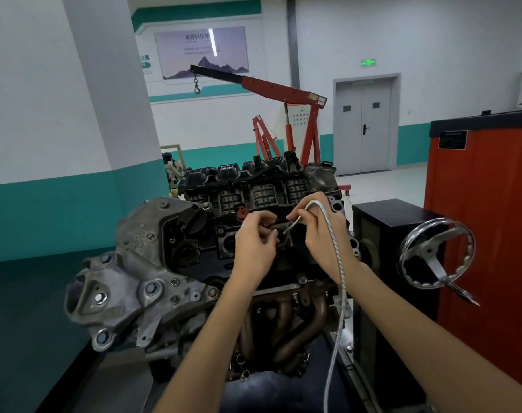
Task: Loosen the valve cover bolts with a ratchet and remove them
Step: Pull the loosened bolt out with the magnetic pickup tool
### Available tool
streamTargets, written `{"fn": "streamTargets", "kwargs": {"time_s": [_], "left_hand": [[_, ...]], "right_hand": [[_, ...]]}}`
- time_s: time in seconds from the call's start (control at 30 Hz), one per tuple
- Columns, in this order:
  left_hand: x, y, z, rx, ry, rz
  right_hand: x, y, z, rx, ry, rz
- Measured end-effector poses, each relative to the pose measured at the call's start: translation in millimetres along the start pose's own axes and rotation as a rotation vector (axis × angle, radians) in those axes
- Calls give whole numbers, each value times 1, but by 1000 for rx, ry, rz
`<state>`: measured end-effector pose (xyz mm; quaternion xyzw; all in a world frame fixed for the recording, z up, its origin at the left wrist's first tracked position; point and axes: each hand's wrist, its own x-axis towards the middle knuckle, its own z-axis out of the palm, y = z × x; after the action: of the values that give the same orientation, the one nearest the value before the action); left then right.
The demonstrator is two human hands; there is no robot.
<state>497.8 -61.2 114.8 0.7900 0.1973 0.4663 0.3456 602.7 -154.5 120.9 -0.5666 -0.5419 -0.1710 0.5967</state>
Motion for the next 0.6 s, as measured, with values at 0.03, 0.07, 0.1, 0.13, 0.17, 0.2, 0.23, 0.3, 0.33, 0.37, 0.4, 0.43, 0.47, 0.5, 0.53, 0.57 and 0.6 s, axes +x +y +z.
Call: {"fn": "streamTargets", "kwargs": {"time_s": [0.03,0.07,0.1,0.13,0.17,0.2,0.23,0.3,0.33,0.37,0.4,0.43,0.47,0.5,0.53,0.57,0.6], "left_hand": [[9,-4,1,68,-75,37],[16,-7,3,120,-161,76],[21,-10,5,153,-229,116],[25,-12,8,173,-263,154],[28,-14,9,183,-271,184],[31,-17,10,184,-268,204],[33,-20,10,185,-263,218],[35,-26,9,206,-268,235],[36,-29,9,225,-276,235],[36,-32,9,247,-280,227],[35,-34,10,262,-274,222],[35,-37,10,270,-262,220],[35,-39,11,272,-254,218],[35,-40,12,274,-250,214],[34,-42,14,275,-244,211],[34,-43,15,271,-230,209],[33,-43,17,259,-212,205]], "right_hand": [[-1,0,1,18,2,1],[-3,0,2,32,9,0],[-3,-1,3,31,21,-8],[-3,-1,4,18,23,-13],[-2,-2,5,10,15,-6],[-1,-2,6,13,8,10],[0,-2,6,28,4,29],[0,-4,5,55,-34,70],[-1,-5,4,37,-71,73],[-2,-7,3,1,-112,64],[-4,-10,1,-29,-151,56],[-6,-13,-1,-46,-173,60],[-9,-16,-5,-37,-177,100],[-12,-19,-10,9,-169,197],[-16,-24,-17,122,-167,353],[-20,-31,-25,306,-193,540],[-25,-37,-31,525,-246,709]]}}
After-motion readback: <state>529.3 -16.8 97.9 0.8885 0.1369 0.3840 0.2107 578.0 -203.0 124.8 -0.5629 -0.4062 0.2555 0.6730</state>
